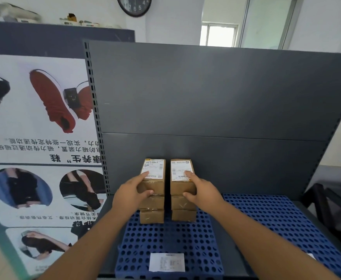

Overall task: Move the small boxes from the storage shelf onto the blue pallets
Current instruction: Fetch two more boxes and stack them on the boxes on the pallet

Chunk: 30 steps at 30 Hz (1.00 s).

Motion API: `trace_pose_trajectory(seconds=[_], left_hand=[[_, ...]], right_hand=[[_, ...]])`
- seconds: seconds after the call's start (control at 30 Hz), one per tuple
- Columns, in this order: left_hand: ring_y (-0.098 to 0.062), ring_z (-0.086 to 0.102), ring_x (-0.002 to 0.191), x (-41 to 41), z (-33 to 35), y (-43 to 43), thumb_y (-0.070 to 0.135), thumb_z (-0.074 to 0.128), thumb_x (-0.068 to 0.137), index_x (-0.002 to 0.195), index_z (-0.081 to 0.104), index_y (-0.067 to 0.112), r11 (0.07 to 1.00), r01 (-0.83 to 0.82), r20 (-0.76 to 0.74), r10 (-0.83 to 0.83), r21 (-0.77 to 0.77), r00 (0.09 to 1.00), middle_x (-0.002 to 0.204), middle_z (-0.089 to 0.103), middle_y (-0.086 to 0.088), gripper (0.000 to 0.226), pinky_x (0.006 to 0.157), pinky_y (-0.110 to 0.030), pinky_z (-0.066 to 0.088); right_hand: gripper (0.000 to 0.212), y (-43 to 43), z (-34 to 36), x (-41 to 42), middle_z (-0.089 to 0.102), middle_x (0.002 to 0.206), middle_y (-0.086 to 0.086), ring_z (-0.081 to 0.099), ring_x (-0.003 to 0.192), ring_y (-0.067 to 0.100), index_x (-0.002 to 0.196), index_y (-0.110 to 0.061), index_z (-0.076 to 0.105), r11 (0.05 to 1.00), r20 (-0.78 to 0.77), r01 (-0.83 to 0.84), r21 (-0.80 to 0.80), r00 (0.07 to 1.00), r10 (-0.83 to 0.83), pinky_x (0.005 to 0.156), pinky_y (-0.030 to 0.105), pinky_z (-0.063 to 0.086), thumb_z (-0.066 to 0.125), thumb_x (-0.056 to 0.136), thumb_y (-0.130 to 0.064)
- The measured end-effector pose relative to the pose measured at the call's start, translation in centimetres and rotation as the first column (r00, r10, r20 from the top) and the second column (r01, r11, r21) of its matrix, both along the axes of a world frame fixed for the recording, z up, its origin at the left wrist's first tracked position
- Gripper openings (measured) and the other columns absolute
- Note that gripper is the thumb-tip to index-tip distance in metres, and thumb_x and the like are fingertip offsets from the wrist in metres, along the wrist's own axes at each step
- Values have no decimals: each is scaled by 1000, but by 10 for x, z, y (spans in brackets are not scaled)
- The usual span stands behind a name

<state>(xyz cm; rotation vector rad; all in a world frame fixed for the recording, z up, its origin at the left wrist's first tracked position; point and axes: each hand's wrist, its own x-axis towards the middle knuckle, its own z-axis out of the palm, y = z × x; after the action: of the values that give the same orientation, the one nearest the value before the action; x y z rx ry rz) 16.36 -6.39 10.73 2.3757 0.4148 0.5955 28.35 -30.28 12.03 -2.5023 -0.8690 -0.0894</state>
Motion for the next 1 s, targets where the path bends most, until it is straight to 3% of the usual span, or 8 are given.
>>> trace_pose_trajectory(seconds=[0.1, 0.23, 0.43, 0.63, 0.77, 0.87, 1.0], left_hand=[[-15, 56, 120, -2, -2, 6, 48, 75, 77, 139, 42, 49, 1000, -16, -5, 16, 15, 1000, 135, 59, 8, 70, 93, -35, 52], [-14, 54, 123, -4, 1, -2, 49, 76, 77, 139, 42, 49, 1000, 14, 24, -14, 7, 1000, 139, 56, 7, 71, 96, -35, 51], [-20, 33, 141, -2, 13, -18, 49, 76, 77, 142, 42, 42, 999, 23, 62, -26, 43, 998, 156, 32, 1, 73, 110, -40, 37], [-26, 26, 144, 4, 23, -26, 46, 80, 73, 138, 51, 29, 988, 2, 188, -32, 157, 982, 149, 42, -5, 73, 115, -48, 30], [-25, 25, 144, 7, 41, -66, 45, 79, 74, 137, 51, 31, 978, 38, 208, -82, 207, 975, 146, 44, -4, 71, 115, -49, 29], [-24, 23, 145, 10, 54, -106, 44, 77, 77, 138, 49, 32, 970, 111, 200, -156, 218, 967, 148, 42, -2, 68, 115, -47, 26], [-23, 34, 139, 20, 69, -176, 45, 77, 77, 139, 50, 32, 945, 255, 195, -294, 204, 936, 147, 43, -2, 69, 113, -44, 34]], right_hand=[[73, 5, 3, 0, 51, 139, 0, 55, 115, 20, 148, -43, 22, 1000, 10, -6, -6, 1000, 6, 91, 37, 52, 63, 88, -46], [74, -9, 7, -10, 50, 140, 1, 55, 115, 20, 148, -42, 21, 1000, -2, 8, -15, 1000, -8, 91, 36, 51, 63, 88, -46], [77, -28, 13, -13, 41, 149, 2, 48, 127, 23, 148, -44, 17, 999, -2, 44, 17, 999, -44, 98, 38, 49, 63, 87, -51], [84, -42, 19, -23, 31, 154, 2, 45, 130, 23, 149, -46, 12, 998, 9, 61, 35, 998, -61, 96, 38, 49, 63, 83, -59], [83, -81, 26, -35, 29, 155, 0, 46, 129, 22, 150, -46, 11, 993, 36, 118, 26, 992, -119, 92, 36, 50, 61, 85, -60], [81, -120, 36, -48, 28, 155, -1, 47, 127, 23, 149, -46, 10, 985, 38, 171, 29, 984, -172, 90, 38, 52, 59, 86, -60], [82, -189, 52, -70, 29, 154, 0, 42, 131, 25, 150, -44, 10, 963, 61, 268, 33, 961, -270, 94, 43, 50, 58, 86, -62]])
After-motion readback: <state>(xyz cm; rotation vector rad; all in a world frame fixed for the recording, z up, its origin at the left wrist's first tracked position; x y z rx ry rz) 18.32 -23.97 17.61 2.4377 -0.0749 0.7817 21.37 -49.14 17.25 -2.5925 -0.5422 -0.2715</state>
